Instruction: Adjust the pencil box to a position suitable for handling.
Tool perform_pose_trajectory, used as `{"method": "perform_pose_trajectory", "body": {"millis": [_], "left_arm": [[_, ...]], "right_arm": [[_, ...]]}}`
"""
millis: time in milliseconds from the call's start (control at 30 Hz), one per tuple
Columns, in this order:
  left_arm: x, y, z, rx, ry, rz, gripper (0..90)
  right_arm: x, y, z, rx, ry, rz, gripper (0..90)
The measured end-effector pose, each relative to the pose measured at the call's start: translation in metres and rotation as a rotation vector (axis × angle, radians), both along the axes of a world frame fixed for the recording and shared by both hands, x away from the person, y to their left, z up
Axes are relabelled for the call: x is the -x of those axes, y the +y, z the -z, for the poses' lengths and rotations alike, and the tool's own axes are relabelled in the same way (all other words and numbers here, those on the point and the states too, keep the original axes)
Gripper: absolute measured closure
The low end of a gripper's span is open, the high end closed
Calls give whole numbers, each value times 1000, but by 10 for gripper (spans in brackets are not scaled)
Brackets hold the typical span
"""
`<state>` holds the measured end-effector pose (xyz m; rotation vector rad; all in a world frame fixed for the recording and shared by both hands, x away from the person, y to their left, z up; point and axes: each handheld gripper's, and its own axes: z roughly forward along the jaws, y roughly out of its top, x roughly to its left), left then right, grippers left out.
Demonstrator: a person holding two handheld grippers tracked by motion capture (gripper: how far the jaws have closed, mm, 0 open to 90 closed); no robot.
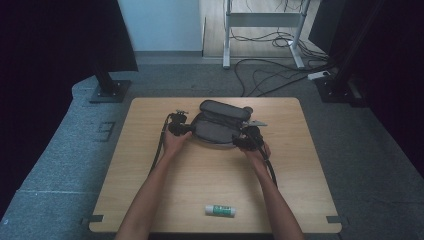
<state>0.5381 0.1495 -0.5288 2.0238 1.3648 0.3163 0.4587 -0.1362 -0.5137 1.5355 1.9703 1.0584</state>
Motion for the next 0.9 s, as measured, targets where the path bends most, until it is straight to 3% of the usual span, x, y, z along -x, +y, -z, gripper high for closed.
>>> {"method": "perform_pose_trajectory", "body": {"millis": [167, 300, 900], "left_arm": [[0, -1, 1, -9, 1, -1, 630], [0, -1, 1, -19, 1, -3, 638], [0, -1, 3, -27, -2, -2, 690]], "right_arm": [[-5, 3, 6, 6, 25, 8, 368], [-7, 3, 12, 1, 45, 12, 441], [-7, 9, 21, 5, 62, -8, 633]]}}
